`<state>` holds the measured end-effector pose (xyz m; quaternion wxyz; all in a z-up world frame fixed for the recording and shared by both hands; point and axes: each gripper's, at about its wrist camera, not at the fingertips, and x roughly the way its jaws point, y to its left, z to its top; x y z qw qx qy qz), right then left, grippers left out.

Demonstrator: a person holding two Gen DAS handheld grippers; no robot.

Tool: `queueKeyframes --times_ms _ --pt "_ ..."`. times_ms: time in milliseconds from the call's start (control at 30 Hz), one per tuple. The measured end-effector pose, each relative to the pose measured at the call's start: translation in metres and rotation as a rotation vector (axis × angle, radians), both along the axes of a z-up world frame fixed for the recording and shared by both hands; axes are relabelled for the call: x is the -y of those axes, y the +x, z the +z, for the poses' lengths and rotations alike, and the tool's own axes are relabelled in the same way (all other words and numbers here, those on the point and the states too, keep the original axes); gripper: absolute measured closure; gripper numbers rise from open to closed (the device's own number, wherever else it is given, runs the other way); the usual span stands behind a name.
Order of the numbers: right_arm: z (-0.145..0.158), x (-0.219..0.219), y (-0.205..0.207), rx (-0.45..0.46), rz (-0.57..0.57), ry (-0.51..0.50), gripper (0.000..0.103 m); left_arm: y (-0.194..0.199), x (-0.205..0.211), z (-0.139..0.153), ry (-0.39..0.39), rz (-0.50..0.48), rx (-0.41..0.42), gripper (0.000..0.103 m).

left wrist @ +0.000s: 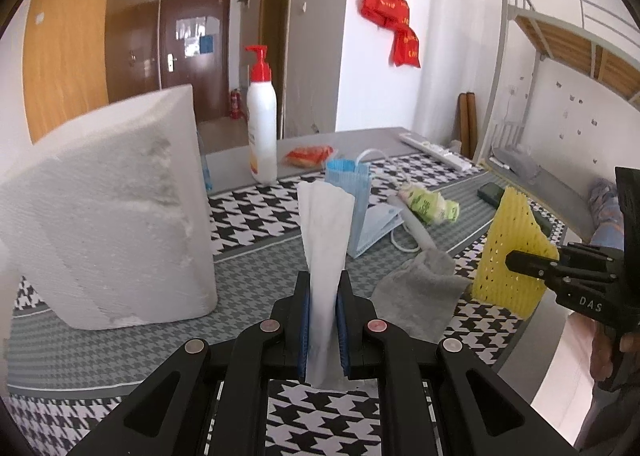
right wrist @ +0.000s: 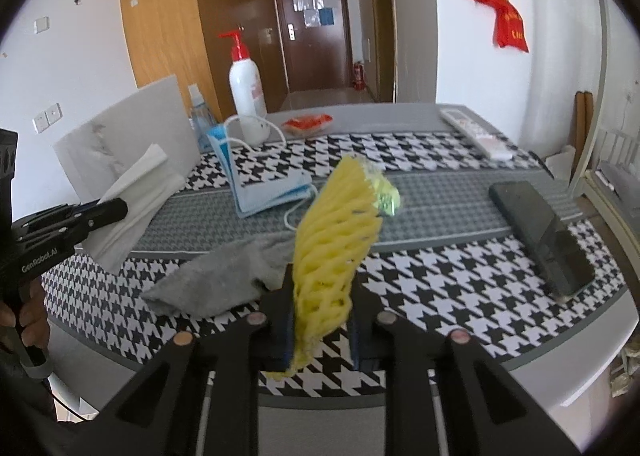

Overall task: Organize soft objects
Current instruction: 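Lift and carry the tissue and foam net with both tools toward the white foam box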

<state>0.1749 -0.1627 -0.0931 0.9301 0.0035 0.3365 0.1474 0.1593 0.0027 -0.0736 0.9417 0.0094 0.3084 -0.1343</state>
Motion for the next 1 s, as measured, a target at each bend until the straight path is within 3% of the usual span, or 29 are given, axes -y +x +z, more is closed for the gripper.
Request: queueKeyframes --times_ms 500,1000 --pt "0.043 -0.016 -0.004 0.126 0.052 0.018 0.079 -0.022 -0.005 0.04 0.023 0.024 0.136 0.09" --pt "0.074 -0.033 0.005 0.209 0.118 0.062 0.079 -0.026 -0.015 0.066 0.046 0.079 0.22 0.09"
